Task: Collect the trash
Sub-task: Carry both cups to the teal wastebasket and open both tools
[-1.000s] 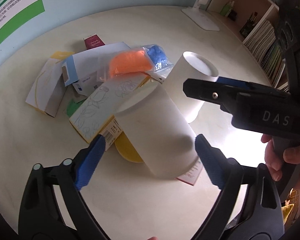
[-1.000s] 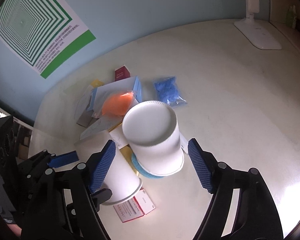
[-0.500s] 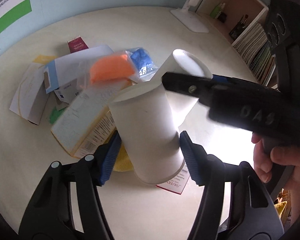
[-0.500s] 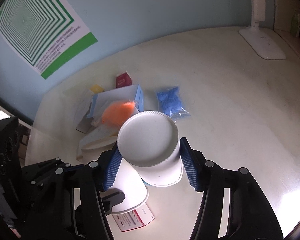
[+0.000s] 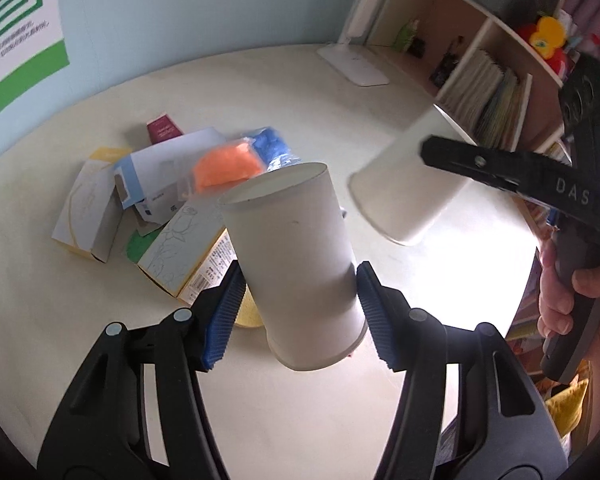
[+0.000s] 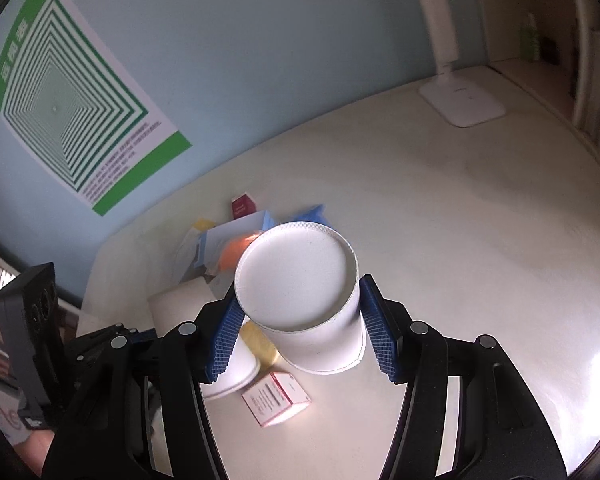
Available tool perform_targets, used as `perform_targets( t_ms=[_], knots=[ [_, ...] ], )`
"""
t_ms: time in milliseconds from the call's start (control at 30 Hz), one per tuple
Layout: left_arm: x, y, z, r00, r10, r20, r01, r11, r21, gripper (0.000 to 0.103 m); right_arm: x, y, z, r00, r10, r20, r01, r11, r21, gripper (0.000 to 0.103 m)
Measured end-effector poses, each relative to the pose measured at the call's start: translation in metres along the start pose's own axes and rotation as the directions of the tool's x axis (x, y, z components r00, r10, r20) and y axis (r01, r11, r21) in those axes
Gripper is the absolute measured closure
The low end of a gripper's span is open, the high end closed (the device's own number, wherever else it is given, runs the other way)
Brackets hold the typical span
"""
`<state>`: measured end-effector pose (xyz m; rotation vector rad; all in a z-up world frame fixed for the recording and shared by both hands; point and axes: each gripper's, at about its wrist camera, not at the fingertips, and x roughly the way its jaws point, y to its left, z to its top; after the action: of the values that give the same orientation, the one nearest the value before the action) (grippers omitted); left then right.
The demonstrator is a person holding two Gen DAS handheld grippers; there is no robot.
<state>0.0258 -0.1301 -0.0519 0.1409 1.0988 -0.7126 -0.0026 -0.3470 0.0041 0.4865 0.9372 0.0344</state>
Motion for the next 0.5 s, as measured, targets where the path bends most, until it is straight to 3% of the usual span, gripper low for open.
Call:
perform_targets(
  t_ms=[167, 267, 400, 500],
  knots=[
    [-0.013, -0.033, -0.005, 0.999, -0.045, -0.004, 0.045, 0.989, 0.14, 0.048, -0.057, -0.028, -0.038, 0.994, -0.083, 0.068, 0.074, 0.989, 0.126, 0.045],
    [-0.016, -0.064, -0.014, 0.993, -0.11, -0.035, 0.115, 0.965, 0.236, 0.048, -0.099, -0.047, -0.077, 0.98, -0.166, 0.107, 0.138, 0.963, 0.23, 0.045],
    [-0.012, -0.125, -0.037, 0.968, -0.217, -0.127, 0.25, 0.887, 0.388, 0.048, -0.164, -0.069, -0.147, 0.945, -0.293, 0.145, 0.217, 0.895, 0.391, 0.045],
    [-0.005, -0.177, -0.063, 0.944, -0.26, -0.206, 0.329, 0.804, 0.495, 0.048, -0.209, -0.084, -0.204, 0.911, -0.383, 0.15, 0.262, 0.822, 0.506, 0.045]
  ],
)
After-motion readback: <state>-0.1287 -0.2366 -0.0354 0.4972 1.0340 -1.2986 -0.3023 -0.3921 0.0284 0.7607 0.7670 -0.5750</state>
